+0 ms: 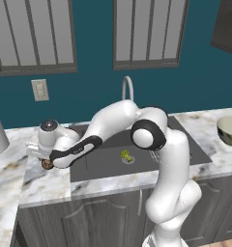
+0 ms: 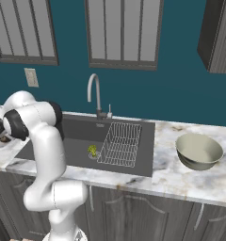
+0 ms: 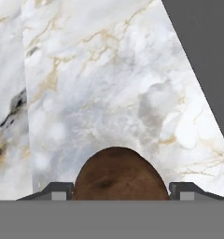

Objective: Remove the broccoli and potato from the sink. Then move the bowl and cup from the counter to the sink for washing.

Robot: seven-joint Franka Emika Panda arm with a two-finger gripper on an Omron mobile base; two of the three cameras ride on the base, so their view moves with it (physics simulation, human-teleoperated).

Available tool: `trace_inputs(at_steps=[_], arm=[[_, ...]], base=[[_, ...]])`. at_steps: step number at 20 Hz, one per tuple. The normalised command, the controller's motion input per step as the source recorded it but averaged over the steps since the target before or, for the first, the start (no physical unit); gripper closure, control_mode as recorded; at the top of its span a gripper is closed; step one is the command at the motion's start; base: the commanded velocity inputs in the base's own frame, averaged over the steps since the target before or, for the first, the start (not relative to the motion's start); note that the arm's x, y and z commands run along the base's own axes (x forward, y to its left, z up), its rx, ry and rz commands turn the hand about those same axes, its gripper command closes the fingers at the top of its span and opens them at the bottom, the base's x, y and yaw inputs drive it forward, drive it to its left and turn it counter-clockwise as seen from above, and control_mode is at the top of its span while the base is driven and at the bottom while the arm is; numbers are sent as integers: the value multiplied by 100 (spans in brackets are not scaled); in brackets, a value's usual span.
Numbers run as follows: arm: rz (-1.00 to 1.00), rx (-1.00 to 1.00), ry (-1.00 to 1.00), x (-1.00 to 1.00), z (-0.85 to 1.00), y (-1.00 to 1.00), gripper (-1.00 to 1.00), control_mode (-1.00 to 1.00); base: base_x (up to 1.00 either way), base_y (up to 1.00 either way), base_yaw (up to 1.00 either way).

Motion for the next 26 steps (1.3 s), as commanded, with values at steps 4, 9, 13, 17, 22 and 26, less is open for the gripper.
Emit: trace_inputs(at_steps=[4, 9, 13, 17, 22, 26], arm=[[-3, 0, 3, 0, -16, 2, 100, -100], [-3, 0, 2, 0, -15, 1, 100, -100], [-2, 0, 1, 0, -15, 0, 100, -100], [-2, 0, 1, 0, -15, 1, 100, -100], [-3, 0, 0, 0, -14, 2, 100, -100], [-3, 0, 0, 0, -12, 0, 100, -100]], base=[[0, 0, 0], [0, 0, 0], [0, 0, 0], [0, 0, 0], [0, 0, 0], [0, 0, 0]])
